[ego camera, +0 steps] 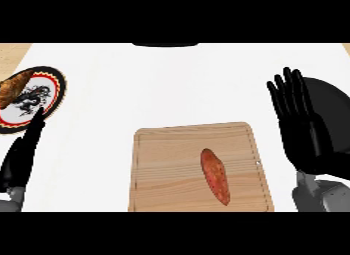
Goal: Pick the sweet potato from the cutting board and place it in the pan
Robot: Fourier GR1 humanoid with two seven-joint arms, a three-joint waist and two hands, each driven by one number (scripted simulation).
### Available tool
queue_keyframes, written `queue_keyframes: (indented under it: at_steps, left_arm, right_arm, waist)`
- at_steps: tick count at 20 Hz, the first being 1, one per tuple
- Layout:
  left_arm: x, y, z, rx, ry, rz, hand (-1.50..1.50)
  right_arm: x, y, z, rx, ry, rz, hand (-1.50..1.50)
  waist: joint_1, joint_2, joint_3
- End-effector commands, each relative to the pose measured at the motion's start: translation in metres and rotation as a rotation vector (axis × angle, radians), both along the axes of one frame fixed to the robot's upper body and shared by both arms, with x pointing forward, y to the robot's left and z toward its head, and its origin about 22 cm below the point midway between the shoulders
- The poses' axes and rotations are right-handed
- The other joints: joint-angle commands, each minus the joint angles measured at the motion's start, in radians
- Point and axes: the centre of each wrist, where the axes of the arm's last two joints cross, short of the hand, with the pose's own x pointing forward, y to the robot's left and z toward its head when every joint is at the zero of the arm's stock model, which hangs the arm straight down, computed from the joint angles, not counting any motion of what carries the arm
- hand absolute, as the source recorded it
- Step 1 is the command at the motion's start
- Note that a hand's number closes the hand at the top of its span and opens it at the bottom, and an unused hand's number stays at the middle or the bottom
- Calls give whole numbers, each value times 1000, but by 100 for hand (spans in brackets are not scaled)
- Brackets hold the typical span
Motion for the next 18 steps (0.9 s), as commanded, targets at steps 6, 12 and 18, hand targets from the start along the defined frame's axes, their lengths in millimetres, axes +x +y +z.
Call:
queue_keyframes:
  at_steps: [6, 12, 18]
  left_arm:
    - [32, -80, 43, -127, -86, -353, 0]
    - [38, -81, 60, -220, -8, -367, 0]
    - [29, -92, 62, -220, 11, -351, 0]
  right_arm:
    - [36, -23, -42, -428, 553, 81, -150]
    - [21, -18, -86, -854, 470, -161, -150]
    - [0, -9, -76, -1024, 572, 42, -150]
  waist:
    - [21, 33, -26]
    - [-12, 12, -22]
    - [-29, 6, -24]
